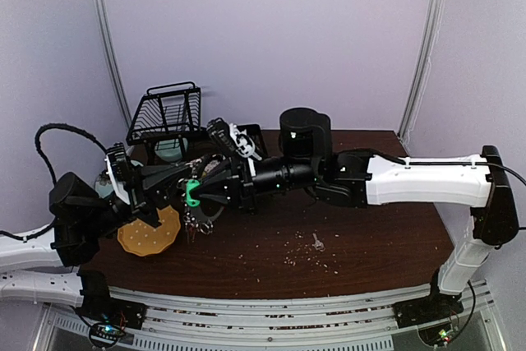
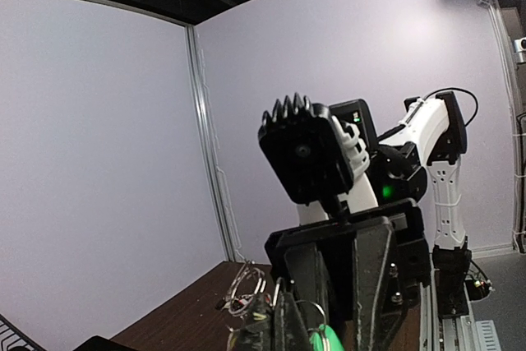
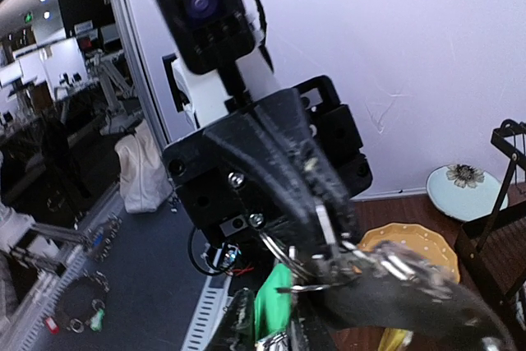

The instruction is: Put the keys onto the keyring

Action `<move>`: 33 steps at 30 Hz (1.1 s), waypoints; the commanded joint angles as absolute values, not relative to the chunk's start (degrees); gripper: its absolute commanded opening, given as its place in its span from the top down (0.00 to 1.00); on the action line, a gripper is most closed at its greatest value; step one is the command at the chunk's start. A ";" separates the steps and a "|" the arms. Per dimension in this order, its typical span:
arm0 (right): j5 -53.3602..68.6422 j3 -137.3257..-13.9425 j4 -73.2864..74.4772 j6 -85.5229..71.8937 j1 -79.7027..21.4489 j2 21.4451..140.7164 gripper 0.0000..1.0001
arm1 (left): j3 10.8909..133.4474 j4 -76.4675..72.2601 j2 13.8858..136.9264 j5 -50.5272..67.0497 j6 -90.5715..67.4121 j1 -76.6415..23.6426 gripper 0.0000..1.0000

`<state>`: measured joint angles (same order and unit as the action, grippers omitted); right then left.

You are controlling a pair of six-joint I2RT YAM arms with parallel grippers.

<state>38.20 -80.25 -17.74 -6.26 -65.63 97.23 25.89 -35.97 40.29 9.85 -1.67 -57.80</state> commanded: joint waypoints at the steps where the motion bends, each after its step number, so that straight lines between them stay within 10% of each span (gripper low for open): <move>1: 35.39 -80.41 -7.13 -1.75 -66.81 96.04 0.80 | 26.37 -41.03 40.01 10.61 -2.48 -58.01 1.00; 9: 28.88 -78.56 -3.07 6.45 -66.51 84.76 0.70 | 26.54 -40.48 40.21 10.50 -1.80 -58.01 1.00; 17: 27.88 -81.34 -9.13 5.70 -66.51 87.05 0.85 | 26.60 -40.34 40.59 10.43 -1.70 -58.01 1.00; 33: 26.68 -81.89 -16.22 1.18 -66.54 92.61 0.86 | 26.53 -40.19 40.29 10.73 -1.48 -58.01 1.00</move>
<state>28.71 -80.34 -13.34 2.24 -66.52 92.29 25.89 -36.45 40.80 9.85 -1.63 -57.78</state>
